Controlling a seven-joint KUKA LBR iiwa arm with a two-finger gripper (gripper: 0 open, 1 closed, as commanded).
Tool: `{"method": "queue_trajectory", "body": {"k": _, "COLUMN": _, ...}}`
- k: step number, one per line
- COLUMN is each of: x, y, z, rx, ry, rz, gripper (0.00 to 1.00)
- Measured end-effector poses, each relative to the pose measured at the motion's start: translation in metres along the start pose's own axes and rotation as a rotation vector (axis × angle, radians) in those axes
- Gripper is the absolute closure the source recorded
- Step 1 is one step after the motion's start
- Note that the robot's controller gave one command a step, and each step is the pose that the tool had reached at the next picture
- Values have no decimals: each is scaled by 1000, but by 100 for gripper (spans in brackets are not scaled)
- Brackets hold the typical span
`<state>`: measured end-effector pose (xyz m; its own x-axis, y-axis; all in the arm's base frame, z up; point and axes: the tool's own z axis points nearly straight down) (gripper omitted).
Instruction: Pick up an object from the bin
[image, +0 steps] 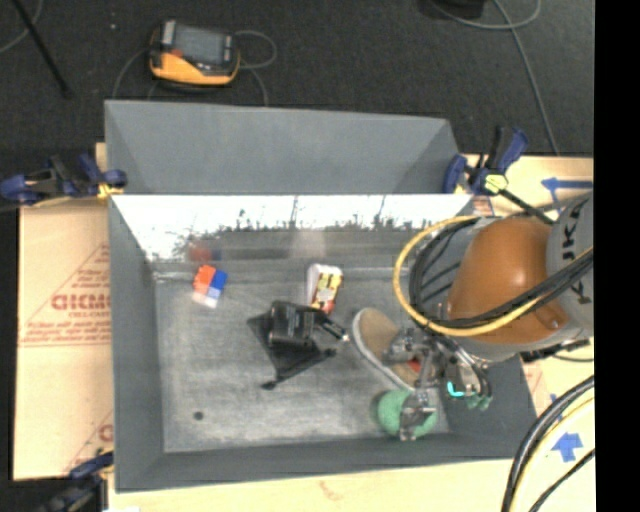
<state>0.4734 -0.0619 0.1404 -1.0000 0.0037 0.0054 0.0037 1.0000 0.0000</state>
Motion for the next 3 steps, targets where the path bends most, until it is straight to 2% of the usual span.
{"method": "queue_trajectory", "body": {"k": 1, "x": -2, "y": 0, "z": -4, "rx": 1, "ry": -8, "rz": -3, "gripper": 0}}
{"method": "queue_trajectory", "body": {"k": 2, "x": -13, "y": -35, "z": 61, "rx": 2, "ry": -47, "rz": 44, "gripper": 100}}
{"method": "queue_trajectory", "body": {"k": 3, "x": -13, "y": -35, "z": 61, "rx": 2, "ry": -47, "rz": 44, "gripper": 100}}
